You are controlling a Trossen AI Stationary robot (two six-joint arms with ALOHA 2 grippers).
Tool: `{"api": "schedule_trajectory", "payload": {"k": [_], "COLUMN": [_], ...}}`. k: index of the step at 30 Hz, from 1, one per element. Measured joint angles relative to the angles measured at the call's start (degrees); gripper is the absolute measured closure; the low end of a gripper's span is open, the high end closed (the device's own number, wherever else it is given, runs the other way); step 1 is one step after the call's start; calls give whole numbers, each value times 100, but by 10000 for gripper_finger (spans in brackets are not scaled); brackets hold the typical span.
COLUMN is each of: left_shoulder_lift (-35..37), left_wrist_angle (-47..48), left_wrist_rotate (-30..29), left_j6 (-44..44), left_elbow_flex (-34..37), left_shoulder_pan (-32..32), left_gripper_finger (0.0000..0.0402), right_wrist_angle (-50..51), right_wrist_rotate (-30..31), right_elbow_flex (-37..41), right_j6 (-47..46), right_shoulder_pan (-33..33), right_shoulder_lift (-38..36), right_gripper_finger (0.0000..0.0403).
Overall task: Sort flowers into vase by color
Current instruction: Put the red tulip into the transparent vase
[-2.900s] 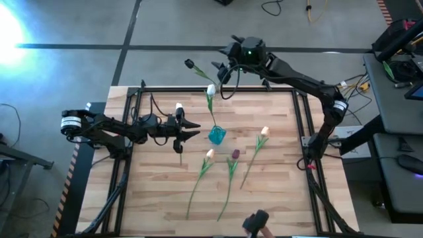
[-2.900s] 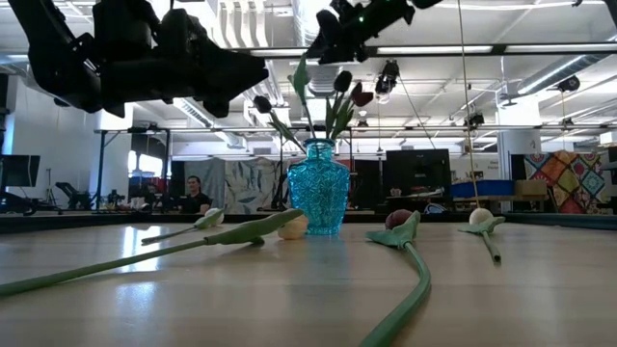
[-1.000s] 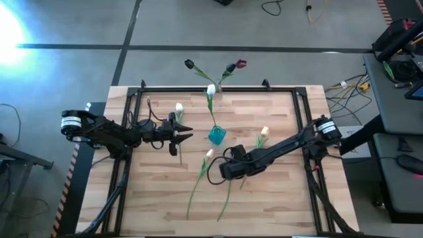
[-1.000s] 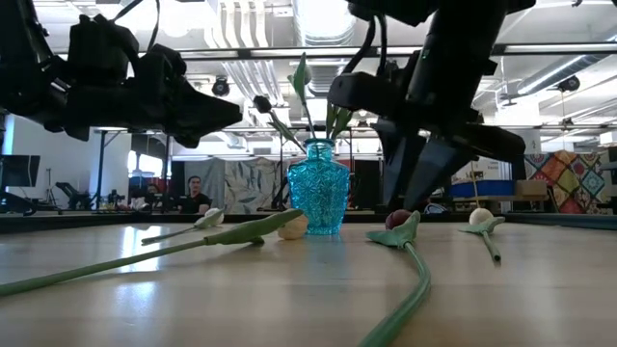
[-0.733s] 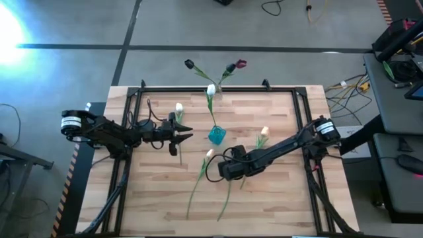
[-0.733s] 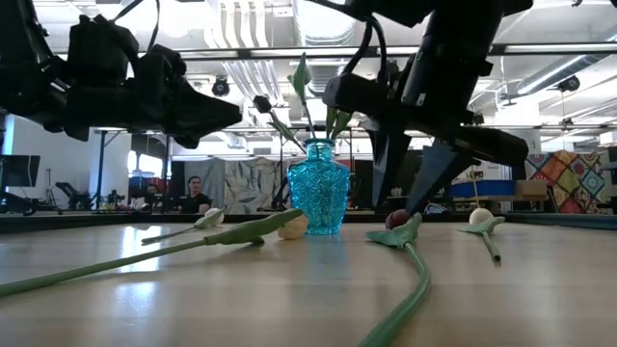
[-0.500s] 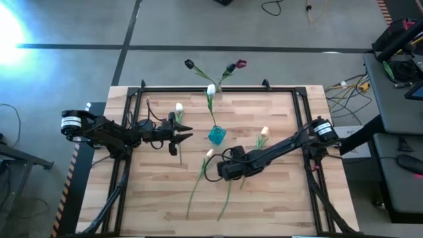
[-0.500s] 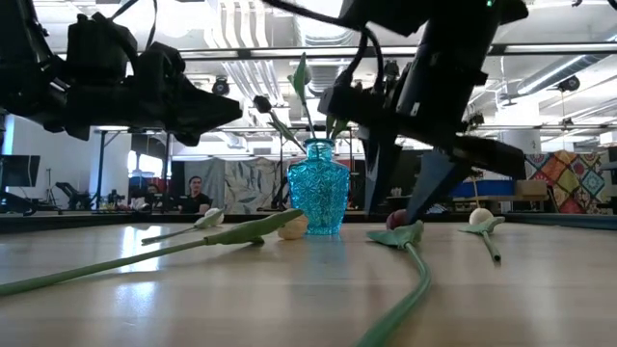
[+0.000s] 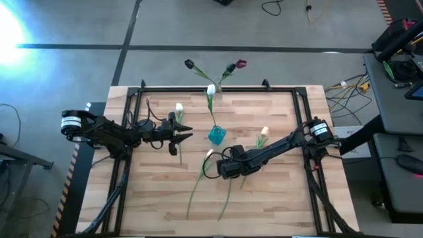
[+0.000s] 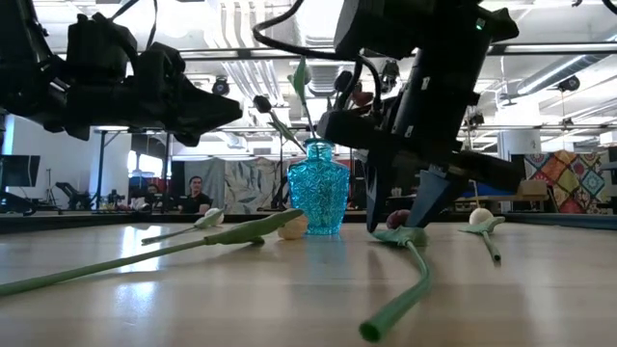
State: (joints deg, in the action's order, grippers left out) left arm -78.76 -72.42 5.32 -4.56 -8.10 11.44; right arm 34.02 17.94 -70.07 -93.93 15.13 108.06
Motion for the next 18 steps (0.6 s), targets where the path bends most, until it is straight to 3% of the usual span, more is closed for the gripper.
{"api": "schedule_trajectory", "payload": {"k": [11, 18], "left_shoulder_lift": [0, 0], "left_wrist_angle": [11, 104], "left_wrist_rotate": [-33, -35], "left_j6": [13, -59], "left_elbow_flex": [0, 15], "left_shoulder_pan": [2, 0], "left_gripper_finger": [294, 294], "right_wrist_angle": [3, 3], "right_wrist_rotate": [311, 402], "right_elbow_flex": [1, -157], "right_j6": [743, 1819], "right_shoulder_pan": [-32, -35], "right_shoulder_lift": [10, -330], "right_gripper_finger": [382, 390]}}
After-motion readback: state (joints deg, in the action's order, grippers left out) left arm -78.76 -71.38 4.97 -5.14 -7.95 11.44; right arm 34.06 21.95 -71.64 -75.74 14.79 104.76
